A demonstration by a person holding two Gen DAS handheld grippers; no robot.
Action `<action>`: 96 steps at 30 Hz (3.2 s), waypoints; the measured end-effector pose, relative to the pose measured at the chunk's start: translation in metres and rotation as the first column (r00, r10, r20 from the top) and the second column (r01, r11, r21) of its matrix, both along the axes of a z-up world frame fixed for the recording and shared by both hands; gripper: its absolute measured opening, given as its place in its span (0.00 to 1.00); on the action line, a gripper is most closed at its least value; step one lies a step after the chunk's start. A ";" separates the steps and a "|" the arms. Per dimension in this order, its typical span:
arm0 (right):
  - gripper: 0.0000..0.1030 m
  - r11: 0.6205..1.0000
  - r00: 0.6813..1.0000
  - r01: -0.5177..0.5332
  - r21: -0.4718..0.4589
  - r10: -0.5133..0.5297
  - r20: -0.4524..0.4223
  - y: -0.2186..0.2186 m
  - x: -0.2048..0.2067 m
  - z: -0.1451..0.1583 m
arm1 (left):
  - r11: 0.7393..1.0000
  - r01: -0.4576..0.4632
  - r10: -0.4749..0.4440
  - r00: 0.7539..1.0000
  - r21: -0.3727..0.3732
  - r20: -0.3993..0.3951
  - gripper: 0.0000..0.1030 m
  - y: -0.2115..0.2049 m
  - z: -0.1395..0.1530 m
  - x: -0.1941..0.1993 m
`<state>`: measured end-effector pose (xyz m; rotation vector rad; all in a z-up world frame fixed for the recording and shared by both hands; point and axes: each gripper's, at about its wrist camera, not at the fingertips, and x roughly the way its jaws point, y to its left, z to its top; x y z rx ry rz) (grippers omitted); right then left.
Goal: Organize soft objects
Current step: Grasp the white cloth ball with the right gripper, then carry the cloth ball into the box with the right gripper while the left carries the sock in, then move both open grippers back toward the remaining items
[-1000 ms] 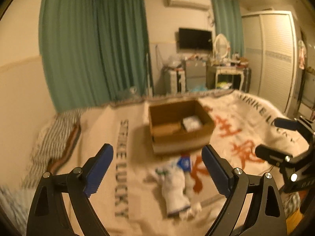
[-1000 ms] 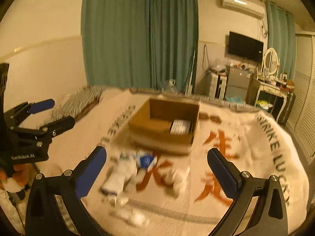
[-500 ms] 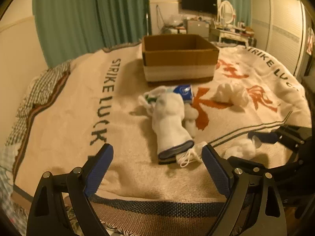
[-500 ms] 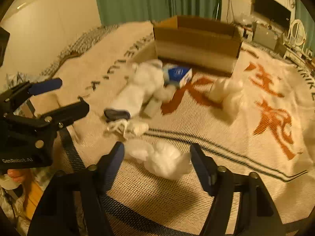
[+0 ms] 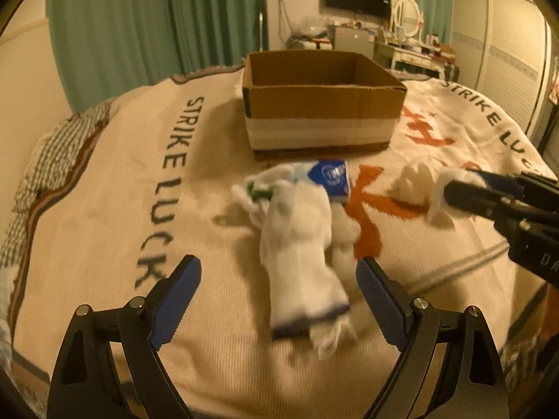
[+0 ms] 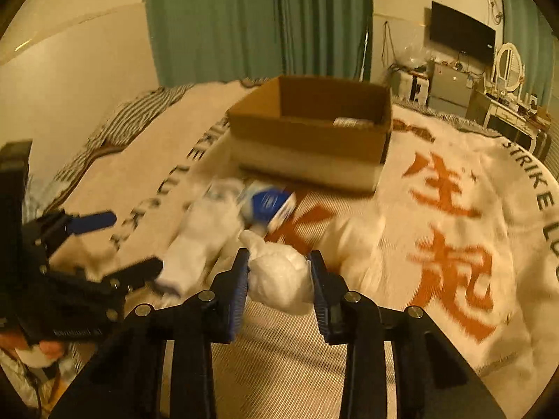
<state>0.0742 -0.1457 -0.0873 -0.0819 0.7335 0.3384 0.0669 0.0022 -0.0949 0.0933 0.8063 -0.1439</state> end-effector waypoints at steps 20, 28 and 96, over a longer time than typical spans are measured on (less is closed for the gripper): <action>0.32 0.997 0.997 0.057 0.049 -0.054 -0.053 -0.016 0.044 -0.028 | 0.994 -0.014 -0.004 0.985 -0.104 -0.174 0.44 -0.005 -0.037 0.070; 0.32 0.997 0.999 0.052 0.064 -0.052 -0.013 -0.015 0.027 -0.012 | 0.995 0.006 -0.015 0.996 -0.101 -0.086 0.40 0.004 0.003 0.035; 1.00 0.997 0.940 0.060 0.043 -0.071 0.333 -0.060 0.045 0.248 | 1.000 -0.026 0.029 0.873 -0.013 0.486 0.92 -0.010 0.256 0.018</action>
